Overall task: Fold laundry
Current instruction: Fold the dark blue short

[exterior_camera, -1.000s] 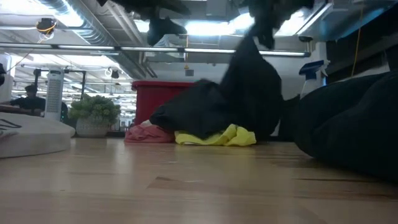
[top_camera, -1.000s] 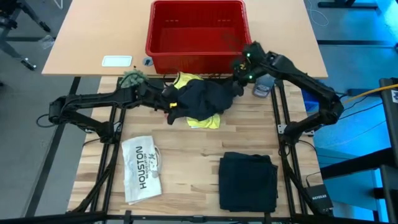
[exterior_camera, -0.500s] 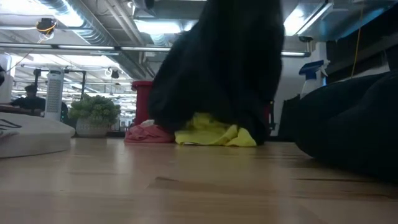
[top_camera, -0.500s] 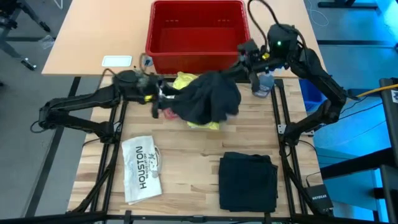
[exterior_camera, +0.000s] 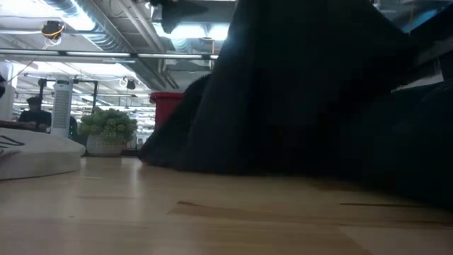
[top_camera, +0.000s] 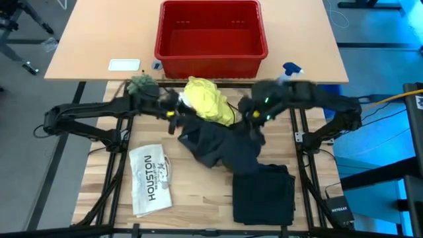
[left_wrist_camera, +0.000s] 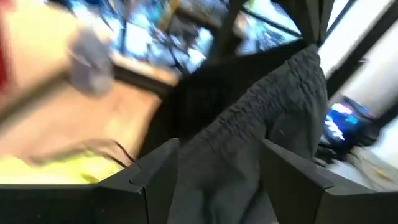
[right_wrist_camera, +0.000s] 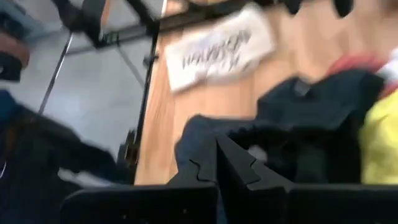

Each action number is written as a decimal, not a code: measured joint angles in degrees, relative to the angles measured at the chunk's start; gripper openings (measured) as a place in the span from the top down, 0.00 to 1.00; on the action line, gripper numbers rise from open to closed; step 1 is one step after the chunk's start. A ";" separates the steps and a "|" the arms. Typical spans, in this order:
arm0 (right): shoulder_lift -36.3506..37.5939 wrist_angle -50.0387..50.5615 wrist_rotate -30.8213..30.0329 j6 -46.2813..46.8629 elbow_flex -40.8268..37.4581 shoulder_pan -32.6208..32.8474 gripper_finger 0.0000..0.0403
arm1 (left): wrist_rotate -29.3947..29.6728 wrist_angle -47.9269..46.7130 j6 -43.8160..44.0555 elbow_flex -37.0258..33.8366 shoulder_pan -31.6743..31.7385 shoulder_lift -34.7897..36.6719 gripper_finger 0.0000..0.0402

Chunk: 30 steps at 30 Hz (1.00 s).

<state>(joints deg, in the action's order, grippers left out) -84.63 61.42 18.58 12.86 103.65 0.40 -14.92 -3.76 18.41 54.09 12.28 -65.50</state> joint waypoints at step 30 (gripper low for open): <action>-0.01 -27.56 -13.06 10.88 -38.44 12.71 1.00 | -6.77 -3.50 12.42 -3.67 6.66 -19.11 0.48</action>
<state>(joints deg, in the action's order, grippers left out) -84.64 33.86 5.52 23.75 65.21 13.10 -21.69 -7.26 30.83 50.41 18.94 -84.61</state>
